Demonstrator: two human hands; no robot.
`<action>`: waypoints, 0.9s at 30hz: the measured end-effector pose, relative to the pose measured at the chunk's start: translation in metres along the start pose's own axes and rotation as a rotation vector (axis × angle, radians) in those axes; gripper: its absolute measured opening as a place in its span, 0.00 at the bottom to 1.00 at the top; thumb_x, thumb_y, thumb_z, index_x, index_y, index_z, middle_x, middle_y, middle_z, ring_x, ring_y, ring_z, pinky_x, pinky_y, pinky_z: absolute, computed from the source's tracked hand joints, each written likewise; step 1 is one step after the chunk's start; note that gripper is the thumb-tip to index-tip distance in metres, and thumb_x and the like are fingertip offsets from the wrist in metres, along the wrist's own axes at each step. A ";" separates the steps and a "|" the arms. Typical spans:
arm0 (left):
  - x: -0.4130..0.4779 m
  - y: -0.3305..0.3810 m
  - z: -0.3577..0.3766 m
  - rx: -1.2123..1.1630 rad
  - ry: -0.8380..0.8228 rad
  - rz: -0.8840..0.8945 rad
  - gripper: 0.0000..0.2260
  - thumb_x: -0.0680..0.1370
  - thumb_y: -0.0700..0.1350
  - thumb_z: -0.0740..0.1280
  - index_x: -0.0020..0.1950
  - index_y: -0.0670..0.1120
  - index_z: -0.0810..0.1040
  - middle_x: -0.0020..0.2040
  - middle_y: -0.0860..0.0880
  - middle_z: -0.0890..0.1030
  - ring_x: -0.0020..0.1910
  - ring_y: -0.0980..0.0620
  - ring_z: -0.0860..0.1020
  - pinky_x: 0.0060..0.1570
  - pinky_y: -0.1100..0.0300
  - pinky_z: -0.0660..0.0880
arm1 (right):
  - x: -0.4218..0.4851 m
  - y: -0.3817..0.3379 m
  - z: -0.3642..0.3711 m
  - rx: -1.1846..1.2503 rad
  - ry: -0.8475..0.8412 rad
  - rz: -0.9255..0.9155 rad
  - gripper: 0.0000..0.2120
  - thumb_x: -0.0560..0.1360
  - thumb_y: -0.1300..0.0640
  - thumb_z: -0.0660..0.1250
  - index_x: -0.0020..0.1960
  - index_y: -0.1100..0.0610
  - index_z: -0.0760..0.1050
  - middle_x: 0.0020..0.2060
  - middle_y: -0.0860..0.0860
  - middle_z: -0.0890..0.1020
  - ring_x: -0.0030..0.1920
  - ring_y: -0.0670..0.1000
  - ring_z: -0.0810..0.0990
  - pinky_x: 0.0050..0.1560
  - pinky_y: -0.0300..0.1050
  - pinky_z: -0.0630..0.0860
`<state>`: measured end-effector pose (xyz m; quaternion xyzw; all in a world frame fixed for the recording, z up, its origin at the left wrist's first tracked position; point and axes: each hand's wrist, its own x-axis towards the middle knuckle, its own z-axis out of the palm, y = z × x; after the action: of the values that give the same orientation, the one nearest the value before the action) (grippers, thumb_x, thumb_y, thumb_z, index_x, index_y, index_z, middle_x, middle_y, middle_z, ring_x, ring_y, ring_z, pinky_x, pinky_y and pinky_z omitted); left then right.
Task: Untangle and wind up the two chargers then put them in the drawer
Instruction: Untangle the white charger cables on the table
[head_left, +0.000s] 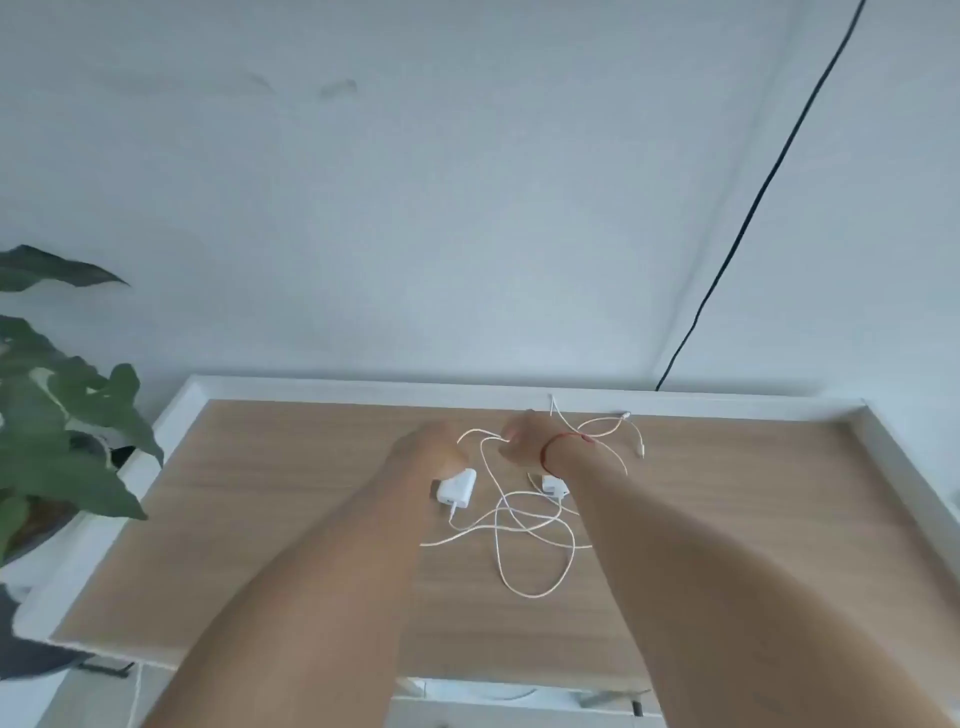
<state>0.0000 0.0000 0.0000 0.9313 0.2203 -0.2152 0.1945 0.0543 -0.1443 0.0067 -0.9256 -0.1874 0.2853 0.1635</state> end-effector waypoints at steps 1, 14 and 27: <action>0.005 -0.006 0.007 0.018 -0.043 0.016 0.04 0.75 0.45 0.62 0.44 0.46 0.75 0.40 0.48 0.76 0.43 0.45 0.78 0.36 0.60 0.68 | 0.006 0.002 0.010 0.020 -0.026 0.006 0.09 0.73 0.56 0.59 0.43 0.56 0.77 0.43 0.53 0.79 0.48 0.57 0.79 0.52 0.47 0.77; 0.066 -0.026 0.071 -0.199 0.008 -0.075 0.16 0.74 0.54 0.67 0.54 0.44 0.76 0.50 0.47 0.80 0.50 0.43 0.79 0.43 0.57 0.72 | 0.042 0.009 0.084 -0.046 -0.336 0.018 0.11 0.68 0.48 0.64 0.44 0.52 0.80 0.41 0.49 0.83 0.42 0.53 0.80 0.51 0.46 0.78; 0.044 -0.019 0.058 -0.531 0.106 -0.210 0.22 0.63 0.57 0.74 0.48 0.45 0.74 0.52 0.47 0.76 0.45 0.44 0.80 0.38 0.55 0.81 | 0.036 0.025 0.073 0.001 -0.228 0.076 0.10 0.78 0.58 0.62 0.44 0.62 0.78 0.39 0.55 0.78 0.43 0.57 0.77 0.44 0.44 0.74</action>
<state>0.0081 0.0033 -0.0748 0.8298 0.3741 -0.1202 0.3963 0.0457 -0.1360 -0.0773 -0.8935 -0.1695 0.3948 0.1308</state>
